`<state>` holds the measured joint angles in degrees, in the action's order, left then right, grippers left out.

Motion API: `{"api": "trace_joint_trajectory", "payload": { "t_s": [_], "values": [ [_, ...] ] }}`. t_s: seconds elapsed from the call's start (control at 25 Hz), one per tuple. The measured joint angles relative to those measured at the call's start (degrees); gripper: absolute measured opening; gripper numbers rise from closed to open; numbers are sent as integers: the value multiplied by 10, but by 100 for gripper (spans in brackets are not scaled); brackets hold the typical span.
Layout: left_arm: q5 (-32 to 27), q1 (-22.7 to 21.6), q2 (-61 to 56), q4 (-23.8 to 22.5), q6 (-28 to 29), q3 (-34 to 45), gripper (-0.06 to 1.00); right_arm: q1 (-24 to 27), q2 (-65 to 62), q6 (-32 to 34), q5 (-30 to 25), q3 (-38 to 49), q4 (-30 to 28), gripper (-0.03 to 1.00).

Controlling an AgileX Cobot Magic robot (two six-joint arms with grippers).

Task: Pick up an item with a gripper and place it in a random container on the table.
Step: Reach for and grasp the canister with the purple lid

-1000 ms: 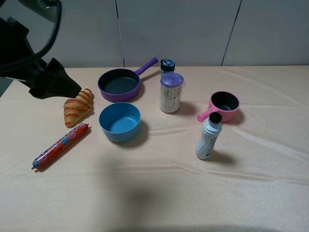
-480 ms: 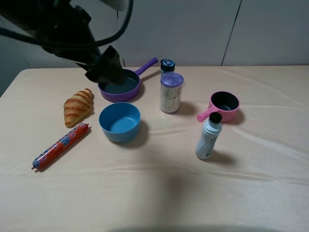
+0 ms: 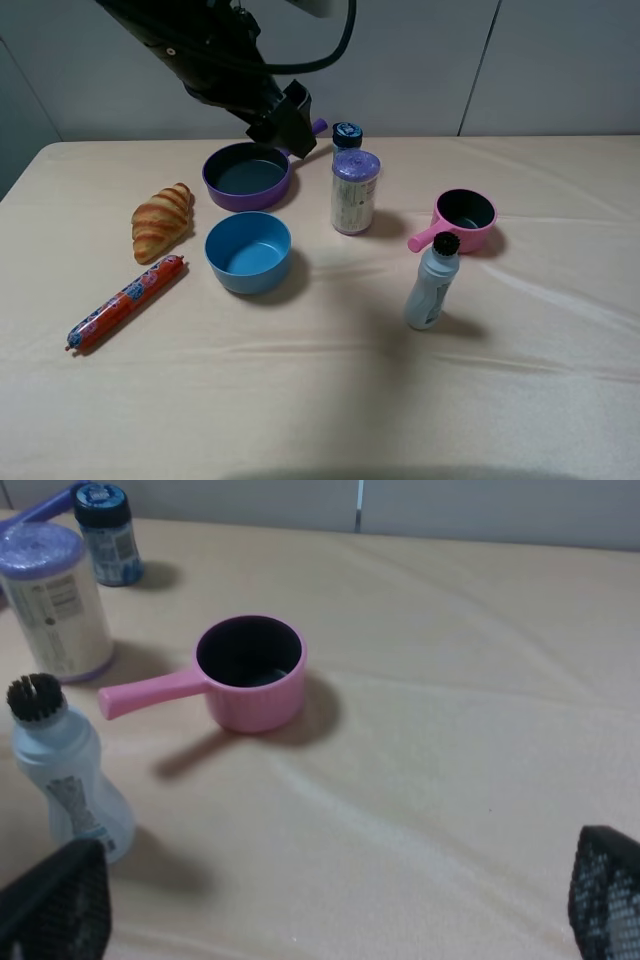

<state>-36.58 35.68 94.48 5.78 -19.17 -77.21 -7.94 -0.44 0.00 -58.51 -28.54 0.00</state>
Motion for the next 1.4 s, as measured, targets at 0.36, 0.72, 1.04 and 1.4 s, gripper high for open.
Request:
{"api": "trace_joint_trajectory", "payload": {
  "t_s": [0.36, 0.72, 1.04, 1.4],
  "values": [
    [24, 12, 69, 1, -2, -60, 99, 0, 0, 0, 0, 0, 0, 69],
    [40, 25, 152, 2, -2, -123, 99, 0, 0, 0, 0, 0, 0, 69],
    [63, 28, 210, 2, -3, -164, 98, 0, 0, 0, 0, 0, 0, 69],
    [108, 28, 247, 2, -16, -172, 98, 0, 0, 0, 0, 0, 4, 69]
  ]
}}
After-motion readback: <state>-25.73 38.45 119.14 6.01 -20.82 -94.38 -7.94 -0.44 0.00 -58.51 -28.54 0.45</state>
